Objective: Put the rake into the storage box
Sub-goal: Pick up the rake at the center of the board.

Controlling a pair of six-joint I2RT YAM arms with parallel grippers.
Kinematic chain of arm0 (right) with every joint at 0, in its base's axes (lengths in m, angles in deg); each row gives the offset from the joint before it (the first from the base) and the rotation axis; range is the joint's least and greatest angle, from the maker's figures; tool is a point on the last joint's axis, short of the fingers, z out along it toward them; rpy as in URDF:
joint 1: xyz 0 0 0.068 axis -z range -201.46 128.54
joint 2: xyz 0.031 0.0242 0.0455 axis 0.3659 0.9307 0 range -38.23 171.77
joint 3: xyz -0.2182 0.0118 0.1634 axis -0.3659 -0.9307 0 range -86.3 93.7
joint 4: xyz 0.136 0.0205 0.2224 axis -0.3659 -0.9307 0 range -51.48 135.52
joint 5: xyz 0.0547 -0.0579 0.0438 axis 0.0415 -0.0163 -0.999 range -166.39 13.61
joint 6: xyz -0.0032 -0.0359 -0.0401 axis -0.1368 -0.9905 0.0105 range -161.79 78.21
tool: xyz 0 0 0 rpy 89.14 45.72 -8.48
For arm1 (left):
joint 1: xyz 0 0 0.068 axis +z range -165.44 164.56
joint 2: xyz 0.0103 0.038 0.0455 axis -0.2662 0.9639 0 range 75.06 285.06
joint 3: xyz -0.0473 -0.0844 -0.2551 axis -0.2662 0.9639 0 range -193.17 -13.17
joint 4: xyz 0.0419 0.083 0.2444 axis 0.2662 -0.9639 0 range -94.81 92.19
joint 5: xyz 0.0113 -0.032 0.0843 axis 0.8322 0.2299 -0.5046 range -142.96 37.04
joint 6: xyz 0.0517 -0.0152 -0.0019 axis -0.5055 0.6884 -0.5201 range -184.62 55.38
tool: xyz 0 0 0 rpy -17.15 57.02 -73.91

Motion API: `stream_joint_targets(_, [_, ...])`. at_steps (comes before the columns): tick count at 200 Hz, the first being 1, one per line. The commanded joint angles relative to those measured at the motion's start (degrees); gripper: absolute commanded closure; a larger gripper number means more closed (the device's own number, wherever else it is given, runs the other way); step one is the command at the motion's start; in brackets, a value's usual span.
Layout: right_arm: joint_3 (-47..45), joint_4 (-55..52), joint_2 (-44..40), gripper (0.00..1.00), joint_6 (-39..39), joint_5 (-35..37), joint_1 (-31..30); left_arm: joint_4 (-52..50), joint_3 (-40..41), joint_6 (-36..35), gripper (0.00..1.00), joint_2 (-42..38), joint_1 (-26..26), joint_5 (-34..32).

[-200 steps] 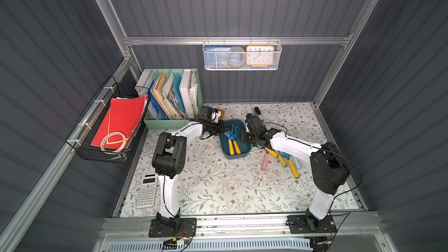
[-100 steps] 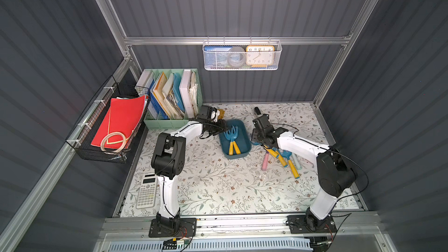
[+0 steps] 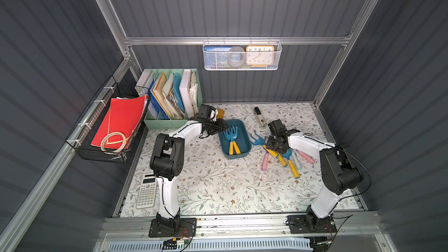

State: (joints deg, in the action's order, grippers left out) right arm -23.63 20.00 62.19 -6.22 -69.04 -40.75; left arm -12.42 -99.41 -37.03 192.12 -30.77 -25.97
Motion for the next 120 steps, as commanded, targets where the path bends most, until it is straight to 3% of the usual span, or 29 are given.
stream_joint_targets(1, [-1.95,-2.11,-1.83,0.47,-0.05,-5.2,-0.16,-0.95,-0.78,0.15,0.42,-0.4,0.22,0.4])
stream_joint_targets(43, [-4.82,-0.83,-4.07,0.49,0.34,-12.11,-1.84,-0.77,-1.13,0.57,0.41,0.33,0.22,1.3])
stream_joint_targets(120, [-2.66,-2.79,-4.89,0.5,-1.6,-10.67,-6.49,-0.33,-0.63,0.6,0.37,-0.06,0.22,1.67])
